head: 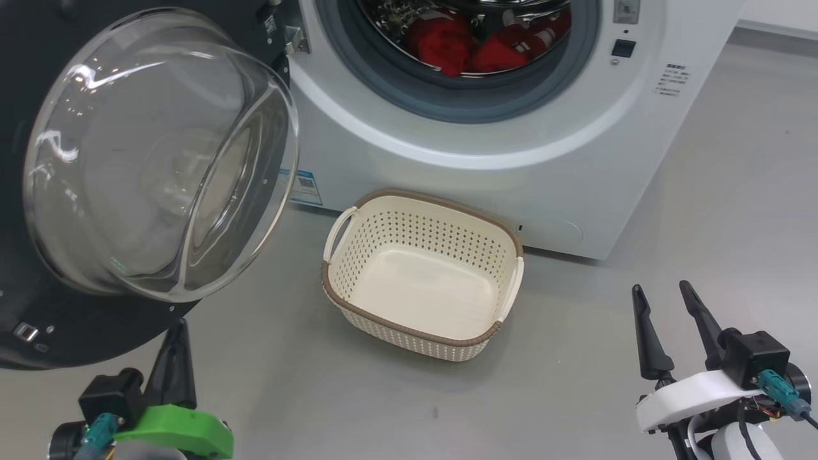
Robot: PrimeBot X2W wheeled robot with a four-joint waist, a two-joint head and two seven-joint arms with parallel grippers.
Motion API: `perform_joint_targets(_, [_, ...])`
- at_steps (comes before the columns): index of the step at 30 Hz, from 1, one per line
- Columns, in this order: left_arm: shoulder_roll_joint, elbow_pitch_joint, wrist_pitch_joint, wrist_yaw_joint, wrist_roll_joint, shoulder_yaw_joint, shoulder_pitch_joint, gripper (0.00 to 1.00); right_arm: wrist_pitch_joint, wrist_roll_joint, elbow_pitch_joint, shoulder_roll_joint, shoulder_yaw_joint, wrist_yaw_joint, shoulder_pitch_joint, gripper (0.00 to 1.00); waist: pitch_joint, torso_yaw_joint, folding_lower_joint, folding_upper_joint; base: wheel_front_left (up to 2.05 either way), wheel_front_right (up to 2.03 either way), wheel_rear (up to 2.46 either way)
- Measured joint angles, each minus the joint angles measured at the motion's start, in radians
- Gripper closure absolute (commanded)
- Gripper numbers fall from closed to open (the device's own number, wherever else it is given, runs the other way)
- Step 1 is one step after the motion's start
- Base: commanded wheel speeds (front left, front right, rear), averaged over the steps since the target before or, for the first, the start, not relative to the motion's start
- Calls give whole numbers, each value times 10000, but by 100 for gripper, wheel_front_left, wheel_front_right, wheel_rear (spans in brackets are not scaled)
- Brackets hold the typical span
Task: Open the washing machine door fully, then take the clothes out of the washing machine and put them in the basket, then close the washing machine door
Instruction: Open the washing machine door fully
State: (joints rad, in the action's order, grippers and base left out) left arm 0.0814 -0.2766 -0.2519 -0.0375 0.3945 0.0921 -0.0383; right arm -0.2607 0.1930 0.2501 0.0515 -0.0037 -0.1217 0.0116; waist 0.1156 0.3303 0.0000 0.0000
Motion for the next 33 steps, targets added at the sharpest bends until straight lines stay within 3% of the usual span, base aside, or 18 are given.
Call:
perform_joint_targets(1, [0,6,0,44,-17,100,34,100,0,2,2,-12,29,0,-3,0,-30,-61,0,0,0,0,0])
perform_joint_targets(2, [-4,40,0,69,-50,155,65,93,0,2,10,-21,67,0,-6,0,-59,-126,0,0,0,0,0])
perform_joint_targets(3, [-2,79,15,77,-88,207,104,59,0,6,12,-35,82,0,-9,0,-85,-193,0,0,0,0,0])
perform_joint_targets(4, [-4,113,15,92,-98,274,146,35,0,17,12,-42,96,0,-12,0,-110,-262,0,0,0,0,0])
perform_joint_targets(5, [-6,159,15,128,-104,357,180,0,0,17,12,-44,105,0,-14,0,-134,-335,0,0,0,0,0])
perform_joint_targets(33, [-73,972,380,339,-460,1296,618,0,0,75,-251,-100,468,107,-569,0,-658,-2557,0,0,0,0,0])
